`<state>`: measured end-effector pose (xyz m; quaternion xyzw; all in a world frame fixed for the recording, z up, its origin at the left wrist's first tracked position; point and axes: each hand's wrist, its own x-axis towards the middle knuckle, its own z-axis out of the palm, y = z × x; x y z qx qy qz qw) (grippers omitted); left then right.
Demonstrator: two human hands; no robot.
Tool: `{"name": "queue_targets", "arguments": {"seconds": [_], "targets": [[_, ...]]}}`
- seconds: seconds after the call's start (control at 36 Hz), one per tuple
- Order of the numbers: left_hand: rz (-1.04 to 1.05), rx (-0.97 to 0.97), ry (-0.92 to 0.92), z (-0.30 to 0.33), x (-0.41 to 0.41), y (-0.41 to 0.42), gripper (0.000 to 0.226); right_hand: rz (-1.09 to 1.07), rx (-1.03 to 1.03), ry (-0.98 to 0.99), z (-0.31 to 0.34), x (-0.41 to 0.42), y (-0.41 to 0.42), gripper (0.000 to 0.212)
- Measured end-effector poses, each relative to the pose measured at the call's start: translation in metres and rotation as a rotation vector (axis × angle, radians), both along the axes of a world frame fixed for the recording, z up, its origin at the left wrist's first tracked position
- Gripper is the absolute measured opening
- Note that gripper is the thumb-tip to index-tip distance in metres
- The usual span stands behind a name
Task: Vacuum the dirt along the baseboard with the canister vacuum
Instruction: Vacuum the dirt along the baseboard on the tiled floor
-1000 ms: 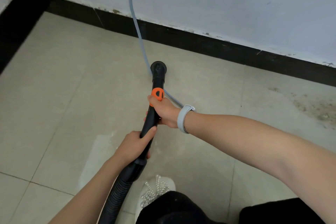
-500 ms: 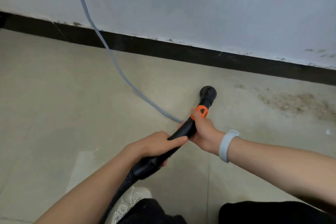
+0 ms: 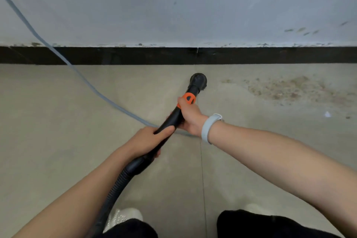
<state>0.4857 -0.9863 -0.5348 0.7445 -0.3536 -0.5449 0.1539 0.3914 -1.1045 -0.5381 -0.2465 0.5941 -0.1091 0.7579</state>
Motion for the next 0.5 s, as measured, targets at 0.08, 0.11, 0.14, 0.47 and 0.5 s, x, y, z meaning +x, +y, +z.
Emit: {"name": "queue_targets", "arguments": {"seconds": [0.08, 0.11, 0.14, 0.47, 0.5], "targets": [[-0.021, -0.030, -0.084, 0.004, 0.000, -0.031, 0.058, -0.046, -0.028, -0.016, 0.002, 0.000, -0.027, 0.021], [-0.040, -0.036, -0.109, 0.005, -0.001, -0.040, 0.058, -0.063, -0.043, -0.016, 0.002, -0.001, -0.034, 0.021], [-0.070, -0.042, -0.139, 0.005, -0.004, -0.048, 0.059, -0.078, -0.055, -0.010, 0.003, -0.004, -0.040, 0.021], [-0.226, -0.024, -0.236, -0.009, -0.050, -0.032, 0.057, -0.086, -0.104, 0.147, -0.030, -0.058, -0.020, 0.024], [-0.208, -0.029, -0.234, -0.011, -0.050, -0.034, 0.056, -0.076, -0.109, 0.146, -0.029, -0.057, -0.023, 0.023]]}}
